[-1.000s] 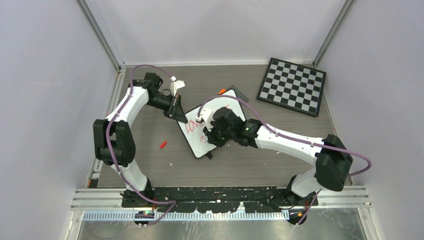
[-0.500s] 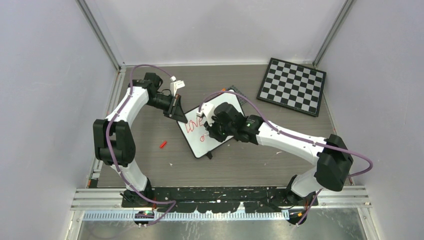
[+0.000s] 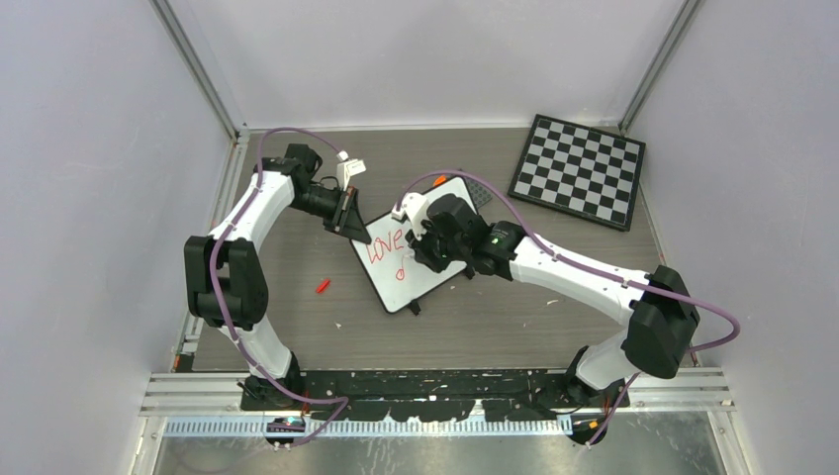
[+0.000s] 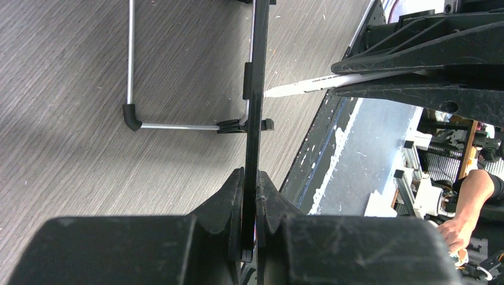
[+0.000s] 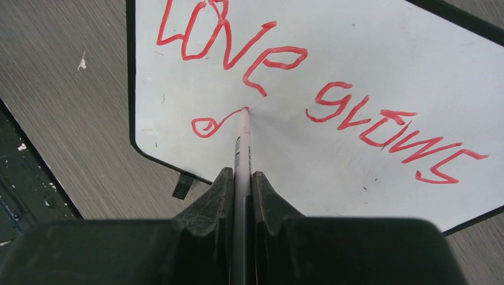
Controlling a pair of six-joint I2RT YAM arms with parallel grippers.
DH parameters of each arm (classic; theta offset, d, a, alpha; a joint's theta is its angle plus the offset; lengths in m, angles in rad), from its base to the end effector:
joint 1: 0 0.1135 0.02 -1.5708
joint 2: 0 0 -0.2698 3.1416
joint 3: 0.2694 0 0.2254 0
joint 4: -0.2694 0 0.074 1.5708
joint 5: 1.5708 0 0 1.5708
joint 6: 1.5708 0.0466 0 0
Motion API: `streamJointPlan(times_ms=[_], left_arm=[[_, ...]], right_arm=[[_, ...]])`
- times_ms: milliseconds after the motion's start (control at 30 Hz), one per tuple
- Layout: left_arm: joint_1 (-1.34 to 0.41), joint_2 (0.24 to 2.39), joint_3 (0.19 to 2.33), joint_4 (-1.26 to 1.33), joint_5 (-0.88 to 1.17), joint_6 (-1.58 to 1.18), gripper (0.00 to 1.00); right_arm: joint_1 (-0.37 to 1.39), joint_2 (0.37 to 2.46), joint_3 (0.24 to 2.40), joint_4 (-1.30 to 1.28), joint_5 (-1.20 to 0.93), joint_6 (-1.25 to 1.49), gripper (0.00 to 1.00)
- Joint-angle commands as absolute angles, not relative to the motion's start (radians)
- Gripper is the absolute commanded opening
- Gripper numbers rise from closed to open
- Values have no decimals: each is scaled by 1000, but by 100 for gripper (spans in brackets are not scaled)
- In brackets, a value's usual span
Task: Write a sentence on the whiteboard
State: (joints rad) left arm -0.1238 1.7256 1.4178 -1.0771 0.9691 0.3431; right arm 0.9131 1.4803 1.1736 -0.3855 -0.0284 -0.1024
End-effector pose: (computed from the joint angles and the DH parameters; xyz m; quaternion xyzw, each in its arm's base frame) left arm 0.2983 -0.0758 0.2728 0.2459 0.8472 -0.4520 0.1324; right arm 0.1907 0.2491 0.2968 -0.4453 0.7879 0.1795 0.3857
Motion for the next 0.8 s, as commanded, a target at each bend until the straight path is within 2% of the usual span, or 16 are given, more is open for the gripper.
streamJointPlan(times_ms=[0,400,767], left_arm=[[-121,1725,1428,-1066,889,320,0],[-121,1724,1422,-1064,886,322,0],[-121,1722,1419,-1069,882,332,0]], right_arm=[[915,1482,1164,-368,-63,-87,0],[934,1473,1095,-368,-73,-89,0],[934,1434,1142,-445,-74,-139,0]])
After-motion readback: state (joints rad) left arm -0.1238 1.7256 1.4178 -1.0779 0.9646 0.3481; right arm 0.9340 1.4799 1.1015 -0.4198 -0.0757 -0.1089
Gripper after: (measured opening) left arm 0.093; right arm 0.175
